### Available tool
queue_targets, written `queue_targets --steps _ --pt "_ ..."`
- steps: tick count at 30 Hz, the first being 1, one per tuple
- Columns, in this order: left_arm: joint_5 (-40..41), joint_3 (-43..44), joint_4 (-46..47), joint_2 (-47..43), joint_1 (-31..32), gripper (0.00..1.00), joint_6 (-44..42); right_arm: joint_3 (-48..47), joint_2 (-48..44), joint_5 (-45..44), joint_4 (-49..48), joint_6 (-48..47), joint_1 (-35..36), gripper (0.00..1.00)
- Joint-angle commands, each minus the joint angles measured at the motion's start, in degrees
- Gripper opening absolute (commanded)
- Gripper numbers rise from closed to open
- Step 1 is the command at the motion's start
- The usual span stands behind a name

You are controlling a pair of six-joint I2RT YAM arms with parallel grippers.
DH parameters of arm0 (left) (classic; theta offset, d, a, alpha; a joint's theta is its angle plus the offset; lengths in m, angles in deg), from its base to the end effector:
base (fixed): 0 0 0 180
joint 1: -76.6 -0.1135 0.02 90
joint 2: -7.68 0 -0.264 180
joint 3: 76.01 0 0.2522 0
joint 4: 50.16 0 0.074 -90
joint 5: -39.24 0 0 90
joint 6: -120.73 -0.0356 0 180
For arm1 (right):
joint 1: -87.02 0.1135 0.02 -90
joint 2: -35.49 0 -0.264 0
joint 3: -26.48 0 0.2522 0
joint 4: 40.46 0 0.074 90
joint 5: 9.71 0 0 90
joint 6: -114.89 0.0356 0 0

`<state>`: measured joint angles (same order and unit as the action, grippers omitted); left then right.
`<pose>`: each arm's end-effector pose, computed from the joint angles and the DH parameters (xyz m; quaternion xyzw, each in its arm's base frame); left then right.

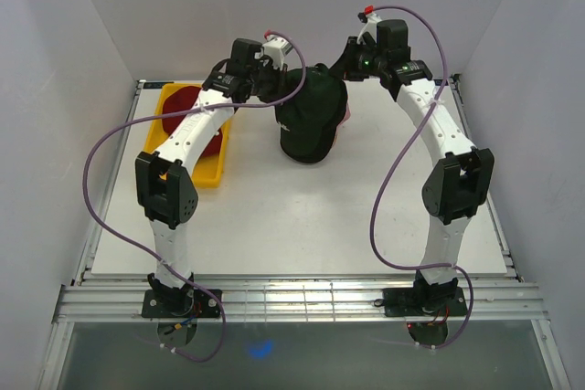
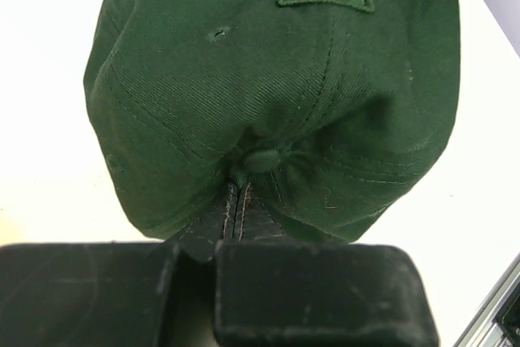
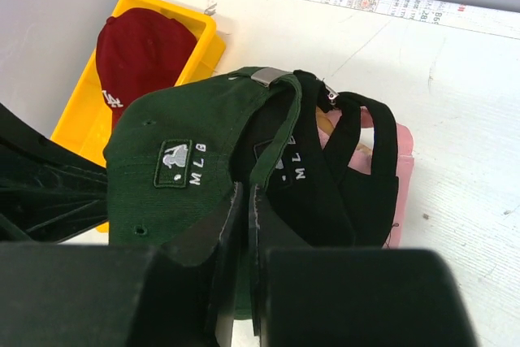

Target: Stack the hats

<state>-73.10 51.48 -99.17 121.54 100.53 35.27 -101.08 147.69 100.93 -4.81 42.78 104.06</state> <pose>0.4141 -0.1986 0.3525 0.2344 0.8443 -0.2775 0.3940 0.4396 0.1479 0.3875 -0.0964 0.8081 0.3090 0.4922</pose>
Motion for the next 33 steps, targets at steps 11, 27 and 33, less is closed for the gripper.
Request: queue_targets --steps 11,27,33 --pt "0.11 -2.37 1.41 -4.7 0.69 0.0 1.0 6.74 -4.18 -4.2 -3.86 -1.36 -0.95 0.08" --pt "2.22 -1.59 0.0 -4.09 1.65 0.0 0.56 -4.66 0.9 -3.86 -4.66 1.89 -2.97 0.57" --pt "2.13 -0.44 -0.88 -4.18 1.74 0.0 0.3 -11.18 7.5 -0.43 -4.4 1.88 -2.89 0.5"
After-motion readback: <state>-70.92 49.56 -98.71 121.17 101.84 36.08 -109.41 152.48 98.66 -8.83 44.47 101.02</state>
